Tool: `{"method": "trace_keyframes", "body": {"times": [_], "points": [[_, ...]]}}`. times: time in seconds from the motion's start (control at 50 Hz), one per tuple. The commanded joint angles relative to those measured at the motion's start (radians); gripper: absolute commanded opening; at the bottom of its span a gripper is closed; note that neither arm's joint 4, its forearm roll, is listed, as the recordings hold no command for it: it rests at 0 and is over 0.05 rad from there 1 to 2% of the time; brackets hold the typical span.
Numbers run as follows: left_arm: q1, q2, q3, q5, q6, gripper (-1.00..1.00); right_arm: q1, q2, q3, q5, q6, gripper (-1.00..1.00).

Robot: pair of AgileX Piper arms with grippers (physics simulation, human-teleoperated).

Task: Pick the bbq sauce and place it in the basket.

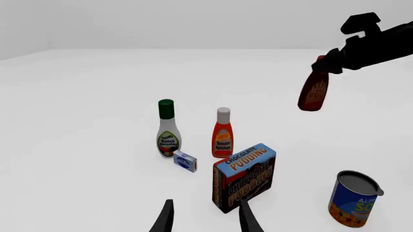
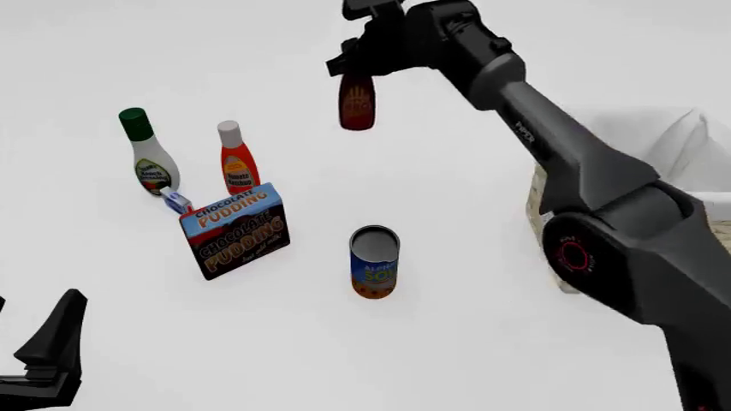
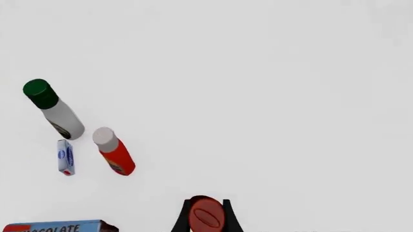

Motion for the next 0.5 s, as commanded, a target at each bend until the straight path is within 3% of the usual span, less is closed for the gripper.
{"method": "trace_keyframes", "body": {"times": [0.02,0.24,0.5], "points": [[0.000,0.000,0.000,0.000,0.000,1.00,0.005,-0.234,0.284,-0.131,0.010,-1.00],[0.000,0.000,0.000,0.000,0.000,1.00,0.020,-0.401,0.445,-0.178,0.000,-1.00],[0.000,0.000,0.000,0.000,0.000,1.00,-0.009,-0.520,0.532,-0.181,-0.020,-1.00]]}}
